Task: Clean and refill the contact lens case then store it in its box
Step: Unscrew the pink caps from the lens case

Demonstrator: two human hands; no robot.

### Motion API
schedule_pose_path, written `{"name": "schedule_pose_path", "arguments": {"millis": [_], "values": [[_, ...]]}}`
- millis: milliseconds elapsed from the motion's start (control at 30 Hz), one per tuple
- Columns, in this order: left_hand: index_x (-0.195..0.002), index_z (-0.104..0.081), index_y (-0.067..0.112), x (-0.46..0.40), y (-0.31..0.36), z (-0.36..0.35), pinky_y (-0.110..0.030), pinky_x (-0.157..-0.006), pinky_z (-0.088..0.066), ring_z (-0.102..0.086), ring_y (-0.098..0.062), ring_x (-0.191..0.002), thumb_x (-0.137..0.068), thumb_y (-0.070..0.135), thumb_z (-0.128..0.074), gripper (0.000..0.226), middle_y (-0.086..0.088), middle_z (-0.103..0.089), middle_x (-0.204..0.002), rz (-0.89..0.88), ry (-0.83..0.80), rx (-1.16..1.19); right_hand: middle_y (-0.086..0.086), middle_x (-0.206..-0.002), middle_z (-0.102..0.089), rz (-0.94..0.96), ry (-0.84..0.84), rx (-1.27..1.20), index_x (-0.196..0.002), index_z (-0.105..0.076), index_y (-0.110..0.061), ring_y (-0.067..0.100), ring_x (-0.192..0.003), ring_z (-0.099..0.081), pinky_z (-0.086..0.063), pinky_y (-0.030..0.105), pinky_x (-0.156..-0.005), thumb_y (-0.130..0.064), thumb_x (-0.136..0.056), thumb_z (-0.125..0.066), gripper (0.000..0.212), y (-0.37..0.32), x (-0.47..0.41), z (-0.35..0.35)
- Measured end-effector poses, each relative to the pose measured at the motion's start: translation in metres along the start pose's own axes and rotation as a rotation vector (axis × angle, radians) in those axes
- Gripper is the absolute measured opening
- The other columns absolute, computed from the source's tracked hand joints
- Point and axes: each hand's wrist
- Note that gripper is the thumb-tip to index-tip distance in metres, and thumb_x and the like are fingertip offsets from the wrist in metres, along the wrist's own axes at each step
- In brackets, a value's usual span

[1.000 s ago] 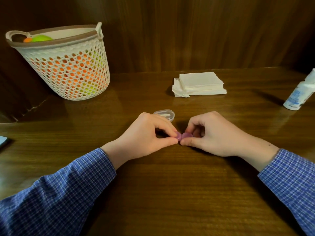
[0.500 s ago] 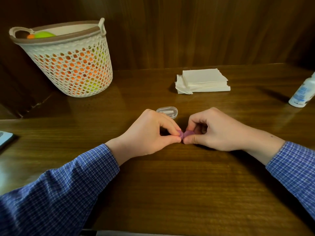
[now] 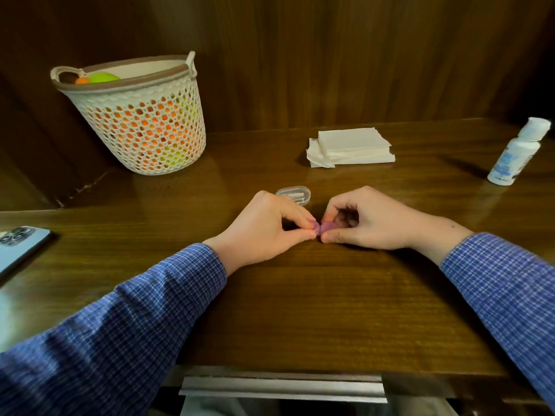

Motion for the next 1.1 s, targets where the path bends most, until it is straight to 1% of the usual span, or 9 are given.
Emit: {"name": "schedule_pose_path", "arguments": {"millis": [100, 133, 200, 300, 433, 767, 867, 1033, 1100], "values": [[-0.101, -0.083, 0.022, 0.0012, -0.0012, -0.0004, -0.008, -0.094, -0.05, -0.07, 0.008, -0.099, -0.087, 0.026, -0.081, 0.014, 0.013, -0.079, -0.102, -0.001, 0.015, 0.005, -0.014, -0.086, -0.068, -0.016, 0.075, 0.09, -0.095, -0.071, -0.039, 0.006, -0.073, -0.062, -0.052, 0.021, -0.059, -0.058, -0.076, -0.078, 0.028, 0.0001, 0.0049, -0.0031], [-0.1, -0.083, 0.022, 0.0016, -0.0018, -0.0005, -0.008, -0.092, -0.05, -0.07, 0.007, -0.098, -0.087, 0.026, -0.081, 0.014, 0.013, -0.079, -0.101, -0.005, 0.017, 0.012, -0.016, -0.09, -0.066, -0.014, 0.113, 0.107, -0.096, -0.07, -0.04, 0.006, -0.077, -0.062, -0.053, 0.021, -0.061, -0.063, -0.073, -0.077, 0.033, 0.0002, 0.0063, -0.003], [-0.1, -0.083, 0.023, 0.0016, -0.0031, -0.0004, -0.01, -0.09, -0.052, -0.07, 0.005, -0.097, -0.087, 0.026, -0.081, 0.014, 0.014, -0.079, -0.1, -0.013, 0.011, 0.021, -0.018, -0.093, -0.065, -0.014, 0.174, 0.071, -0.091, -0.067, -0.041, 0.002, -0.083, -0.063, -0.053, 0.017, -0.063, -0.064, -0.071, -0.077, 0.033, 0.0002, 0.0086, -0.0019], [-0.1, -0.083, 0.024, -0.0008, -0.0059, 0.0012, -0.013, -0.088, -0.055, -0.071, 0.004, -0.096, -0.086, 0.026, -0.081, 0.014, 0.014, -0.078, -0.098, -0.022, -0.007, 0.034, -0.018, -0.088, -0.067, 0.001, 0.181, 0.041, -0.083, -0.068, -0.039, 0.0, -0.086, -0.063, -0.054, 0.017, -0.068, -0.056, -0.075, -0.079, 0.021, 0.0007, 0.0081, -0.0021], [-0.097, -0.084, 0.021, -0.0039, -0.0082, 0.0013, -0.011, -0.086, -0.054, -0.071, 0.004, -0.096, -0.086, 0.026, -0.081, 0.013, 0.014, -0.078, -0.098, -0.065, -0.011, 0.041, -0.018, -0.085, -0.071, 0.029, 0.192, 0.017, -0.078, -0.074, -0.036, 0.001, -0.085, -0.067, -0.057, 0.024, -0.075, -0.044, -0.077, -0.082, 0.011, 0.0, 0.0075, -0.0042], [-0.096, -0.084, 0.018, -0.0049, -0.0042, 0.0029, -0.018, -0.088, -0.057, -0.072, 0.002, -0.096, -0.086, 0.023, -0.082, 0.012, 0.011, -0.079, -0.099, -0.059, -0.021, 0.046, -0.018, -0.094, -0.076, 0.033, 0.078, -0.003, -0.092, -0.08, -0.032, 0.002, -0.093, -0.07, -0.059, 0.029, -0.086, -0.029, -0.083, -0.082, 0.01, -0.0032, 0.0065, 0.004], [-0.096, -0.084, 0.019, -0.0049, -0.0031, 0.0033, -0.017, -0.088, -0.057, -0.072, 0.002, -0.095, -0.086, 0.024, -0.082, 0.012, 0.011, -0.078, -0.098, -0.055, -0.023, 0.042, -0.017, -0.093, -0.075, 0.033, 0.113, 0.005, -0.097, -0.079, -0.031, 0.002, -0.09, -0.07, -0.06, 0.028, -0.081, -0.03, -0.083, -0.082, 0.014, -0.004, 0.0078, 0.0015], [-0.096, -0.084, 0.017, -0.0053, -0.0022, 0.0046, -0.021, -0.088, -0.058, -0.072, -0.001, -0.095, -0.086, 0.021, -0.083, 0.011, 0.01, -0.079, -0.098, -0.038, -0.03, 0.048, -0.018, -0.08, -0.07, 0.001, 0.227, 0.068, -0.087, -0.076, -0.033, 0.0, -0.081, -0.066, -0.055, 0.015, -0.069, -0.053, -0.074, -0.081, 0.024, -0.0084, 0.0067, -0.0021], [-0.097, -0.084, 0.018, -0.0053, -0.0017, 0.005, -0.021, -0.088, -0.058, -0.072, -0.001, -0.095, -0.086, 0.022, -0.082, 0.011, 0.01, -0.079, -0.098, -0.032, -0.039, 0.051, -0.016, -0.078, -0.072, -0.026, 0.228, 0.016, -0.089, -0.074, -0.033, -0.003, -0.079, -0.068, -0.053, 0.011, -0.067, -0.047, -0.073, -0.084, 0.023, -0.0086, 0.0062, -0.0037]]}}
Point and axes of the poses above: each hand's wrist, its own x-axis away from the middle knuckle, its own z-axis out of the back of the hand, y = z × x
